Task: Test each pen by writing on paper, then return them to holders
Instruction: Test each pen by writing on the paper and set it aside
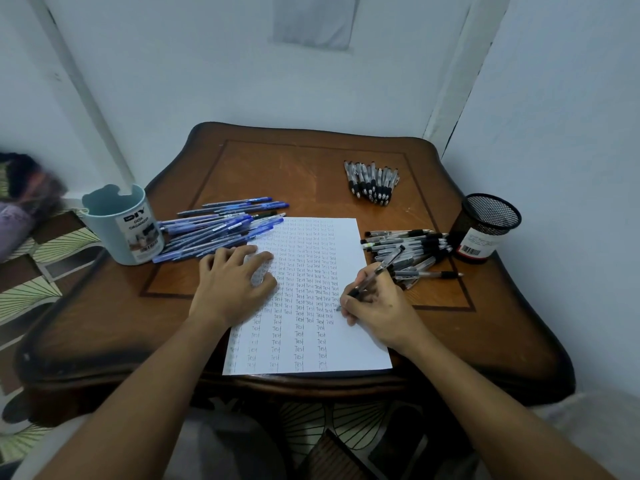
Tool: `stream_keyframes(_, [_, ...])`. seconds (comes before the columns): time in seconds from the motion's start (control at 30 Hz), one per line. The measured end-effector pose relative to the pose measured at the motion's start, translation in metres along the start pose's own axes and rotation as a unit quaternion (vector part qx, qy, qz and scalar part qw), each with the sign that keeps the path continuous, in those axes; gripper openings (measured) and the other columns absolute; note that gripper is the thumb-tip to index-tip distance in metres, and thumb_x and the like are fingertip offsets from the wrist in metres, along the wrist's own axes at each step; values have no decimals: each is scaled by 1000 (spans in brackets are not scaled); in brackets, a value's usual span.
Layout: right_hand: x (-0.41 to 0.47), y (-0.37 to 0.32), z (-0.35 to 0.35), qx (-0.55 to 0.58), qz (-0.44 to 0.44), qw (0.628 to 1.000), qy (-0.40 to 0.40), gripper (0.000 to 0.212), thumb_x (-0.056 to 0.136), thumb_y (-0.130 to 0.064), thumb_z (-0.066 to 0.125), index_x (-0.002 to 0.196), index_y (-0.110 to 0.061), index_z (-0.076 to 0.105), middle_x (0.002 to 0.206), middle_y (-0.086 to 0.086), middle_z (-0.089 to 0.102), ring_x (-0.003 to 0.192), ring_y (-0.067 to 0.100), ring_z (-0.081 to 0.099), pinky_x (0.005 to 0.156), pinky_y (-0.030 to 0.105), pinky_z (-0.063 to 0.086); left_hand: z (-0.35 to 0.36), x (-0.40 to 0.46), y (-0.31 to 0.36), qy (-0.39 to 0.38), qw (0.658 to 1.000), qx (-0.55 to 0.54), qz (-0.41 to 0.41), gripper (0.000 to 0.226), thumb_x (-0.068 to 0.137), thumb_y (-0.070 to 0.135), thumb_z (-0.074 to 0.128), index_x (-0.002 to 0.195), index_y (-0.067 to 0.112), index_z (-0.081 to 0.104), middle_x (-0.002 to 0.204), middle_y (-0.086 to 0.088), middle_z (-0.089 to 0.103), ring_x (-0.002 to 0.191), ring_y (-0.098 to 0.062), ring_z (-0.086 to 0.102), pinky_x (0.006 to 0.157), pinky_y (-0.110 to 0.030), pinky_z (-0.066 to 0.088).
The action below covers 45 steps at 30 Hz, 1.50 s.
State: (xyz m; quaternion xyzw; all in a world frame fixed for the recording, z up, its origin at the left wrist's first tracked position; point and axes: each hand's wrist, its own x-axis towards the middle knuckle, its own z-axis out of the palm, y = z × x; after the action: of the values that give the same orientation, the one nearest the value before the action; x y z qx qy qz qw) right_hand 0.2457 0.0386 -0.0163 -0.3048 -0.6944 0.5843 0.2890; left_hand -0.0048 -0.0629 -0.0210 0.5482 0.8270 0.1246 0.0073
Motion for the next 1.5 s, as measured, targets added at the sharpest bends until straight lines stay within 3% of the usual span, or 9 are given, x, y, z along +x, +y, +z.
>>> stream_keyframes(0.17, [1,1,0,12,1,1000,10,30,90,8,63,97,-13,42,81,17,63,69,30,60,60,39,49,0,0,0,3,1000,-3,-2,66,82,64,18,138,45,45,150,14,39,130,-15,29,108,-44,19])
stream_keyframes(0.33, [2,3,1,5,4,1000,-5,29,84,-5,68,95,-18,44,77,10,65,67,31,60,60,41,48,0,0,0,0,1000,-5,0,67,81,65,17,138,45,45,150,13,39,130,-15,29,109,-44,18])
stream_keyframes(0.57, [2,4,-4,55,12,998,15,30,90,8,64,96,-12,43,79,17,64,69,36,59,59,41,48,0,0,0,4,1000,-5,0,67,81,65,17,138,45,46,149,13,40,130,-16,30,109,-44,18])
stream_keyframes(0.77, [0,3,-1,27,24,999,12,30,81,-7,70,95,-16,44,78,16,66,68,36,60,62,43,48,-1,-1,0,2,1000,-4,-1,68,80,65,16,138,45,46,149,14,39,131,-15,29,108,-44,17])
stream_keyframes(0.93, [2,2,-1,25,27,999,11,28,89,2,66,98,-12,44,79,18,65,69,38,60,61,43,48,-1,0,0,3,1000,-8,-3,67,80,66,16,137,46,46,149,13,39,130,-15,29,109,-44,17])
stream_keyframes(1.07, [3,-4,-4,121,53,991,15,26,91,10,61,97,-10,44,77,19,63,70,34,60,56,38,49,0,0,0,1,1000,-4,1,67,81,65,17,138,45,45,149,13,39,130,-15,29,108,-44,18])
stream_keyframes(1.17, [5,-16,-3,175,75,981,24,18,93,-19,60,96,-6,48,78,22,64,70,37,63,57,37,54,-1,-1,0,3,1000,-8,2,67,81,65,17,138,45,46,149,13,39,130,-15,29,109,-44,17])
stream_keyframes(1.27, [7,-22,-2,226,116,967,35,46,90,-48,45,92,-2,53,83,31,63,70,39,66,59,38,58,0,0,0,1,1000,-8,1,66,82,65,18,138,45,46,149,14,39,130,-15,28,109,-44,17])
stream_keyframes(1.5, [8,-22,-4,237,123,963,36,58,90,-56,39,91,-1,56,85,34,64,71,41,69,61,40,60,0,0,0,7,1000,-9,0,65,82,64,18,136,45,47,149,13,40,130,-16,30,108,-44,18])
